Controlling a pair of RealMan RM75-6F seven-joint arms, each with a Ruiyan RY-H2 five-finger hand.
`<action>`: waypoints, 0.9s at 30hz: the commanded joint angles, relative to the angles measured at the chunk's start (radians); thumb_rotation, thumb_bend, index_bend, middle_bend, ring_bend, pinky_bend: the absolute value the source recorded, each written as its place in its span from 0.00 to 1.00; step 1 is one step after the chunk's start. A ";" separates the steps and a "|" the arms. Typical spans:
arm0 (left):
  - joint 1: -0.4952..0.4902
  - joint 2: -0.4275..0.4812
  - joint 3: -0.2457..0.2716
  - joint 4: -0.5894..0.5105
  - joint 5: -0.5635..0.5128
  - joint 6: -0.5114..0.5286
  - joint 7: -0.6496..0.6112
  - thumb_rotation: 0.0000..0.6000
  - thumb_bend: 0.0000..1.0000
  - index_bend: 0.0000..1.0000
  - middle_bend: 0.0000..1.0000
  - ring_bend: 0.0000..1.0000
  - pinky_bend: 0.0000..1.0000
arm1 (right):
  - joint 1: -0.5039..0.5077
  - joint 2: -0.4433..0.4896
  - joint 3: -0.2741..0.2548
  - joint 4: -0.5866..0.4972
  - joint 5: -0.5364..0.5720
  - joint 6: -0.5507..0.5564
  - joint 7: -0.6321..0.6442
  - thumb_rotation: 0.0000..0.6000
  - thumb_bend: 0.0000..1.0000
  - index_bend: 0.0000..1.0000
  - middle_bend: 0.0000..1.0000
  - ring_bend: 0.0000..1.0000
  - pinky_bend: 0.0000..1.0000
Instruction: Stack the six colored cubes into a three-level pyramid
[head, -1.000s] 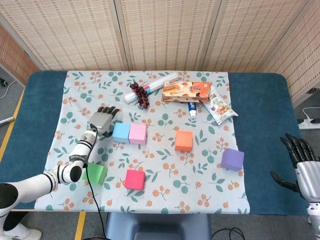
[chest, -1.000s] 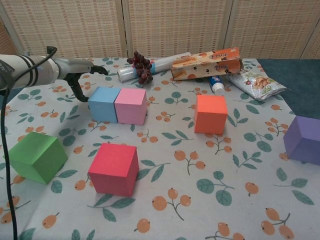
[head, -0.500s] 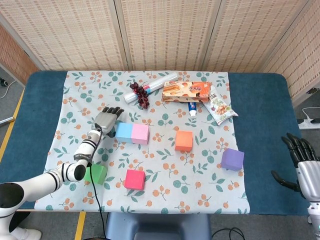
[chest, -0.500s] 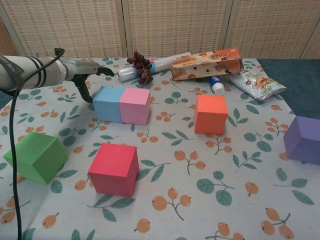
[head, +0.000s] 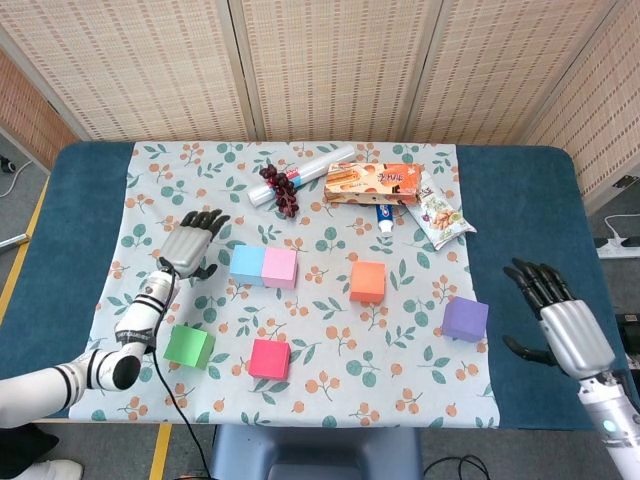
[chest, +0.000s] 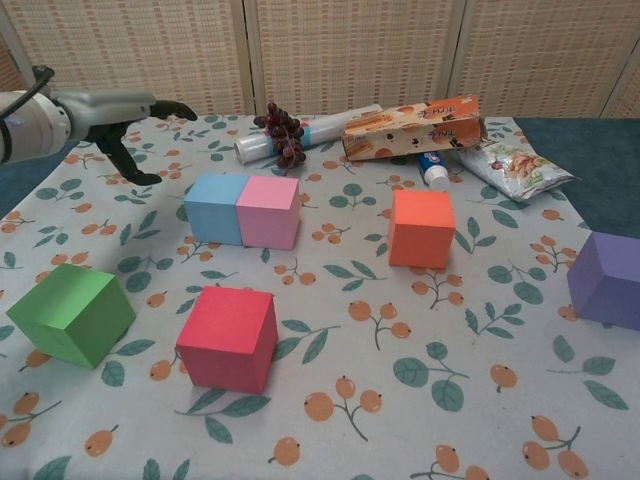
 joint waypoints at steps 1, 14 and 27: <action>0.085 0.094 0.045 -0.149 0.116 0.104 -0.026 1.00 0.33 0.09 0.03 0.00 0.03 | 0.138 -0.025 0.038 -0.025 0.021 -0.185 0.028 1.00 0.12 0.00 0.05 0.00 0.00; 0.263 0.246 0.134 -0.325 0.464 0.290 -0.192 1.00 0.33 0.13 0.06 0.00 0.05 | 0.479 -0.263 0.158 0.140 0.378 -0.622 -0.047 1.00 0.11 0.08 0.10 0.00 0.04; 0.332 0.252 0.146 -0.279 0.591 0.335 -0.310 1.00 0.33 0.14 0.07 0.00 0.05 | 0.618 -0.474 0.153 0.363 0.615 -0.722 -0.177 1.00 0.11 0.13 0.11 0.00 0.05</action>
